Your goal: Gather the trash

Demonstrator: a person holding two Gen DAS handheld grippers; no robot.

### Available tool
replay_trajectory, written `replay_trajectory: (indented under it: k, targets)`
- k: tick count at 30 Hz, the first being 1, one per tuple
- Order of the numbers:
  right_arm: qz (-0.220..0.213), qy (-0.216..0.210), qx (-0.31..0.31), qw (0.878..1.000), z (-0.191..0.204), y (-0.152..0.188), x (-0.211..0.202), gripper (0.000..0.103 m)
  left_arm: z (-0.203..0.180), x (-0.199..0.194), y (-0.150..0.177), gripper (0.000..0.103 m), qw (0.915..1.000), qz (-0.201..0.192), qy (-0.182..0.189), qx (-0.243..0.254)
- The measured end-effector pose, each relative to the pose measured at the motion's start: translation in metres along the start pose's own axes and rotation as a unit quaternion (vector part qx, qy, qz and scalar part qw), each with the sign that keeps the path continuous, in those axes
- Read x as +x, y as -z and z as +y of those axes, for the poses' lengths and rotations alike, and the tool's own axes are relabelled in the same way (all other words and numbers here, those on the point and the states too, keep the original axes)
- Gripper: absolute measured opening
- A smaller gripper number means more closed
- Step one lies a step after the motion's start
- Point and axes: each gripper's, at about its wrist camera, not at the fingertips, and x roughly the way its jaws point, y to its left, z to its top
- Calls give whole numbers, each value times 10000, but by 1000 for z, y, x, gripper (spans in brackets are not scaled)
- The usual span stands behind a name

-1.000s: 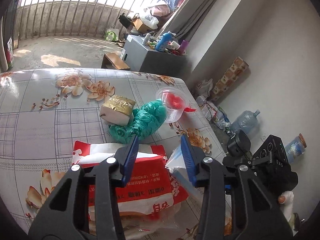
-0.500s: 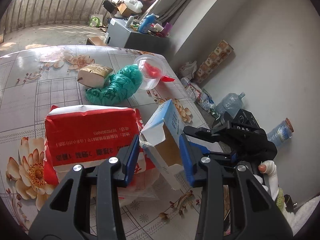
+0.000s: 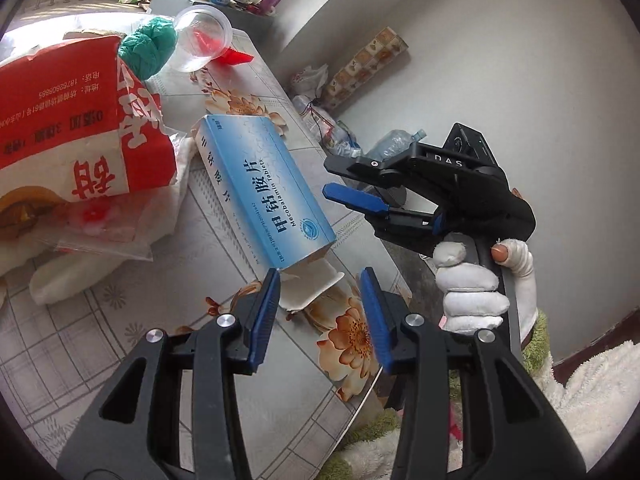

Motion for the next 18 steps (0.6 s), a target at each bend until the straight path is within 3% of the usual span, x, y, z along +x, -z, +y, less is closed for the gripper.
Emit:
replay_trajectory:
  k: [5,10,13,15,18]
  targets:
    - [-287,302,-492,9979,16,-1,-15,36,22,-56,-2,41,9957,-776,-438,-247]
    - [-136,254,-1245,9918,52,5,-1,39,59,-104,-6,41,9798,-1435,-1225,-662]
    - [107,14,-1675,9858,82,10,18,43,80,-120,-7,40,9705,-1624,-1495,-968]
    - [182,-98,-2035,9789,104,13,32,57,91,-128,-7,39,9663,-1679,-1607,-1106]
    - [390,-83,-2594,9650,133,17,59,62,102,-131,-6,37,9632,-1685,-1714,-1206]
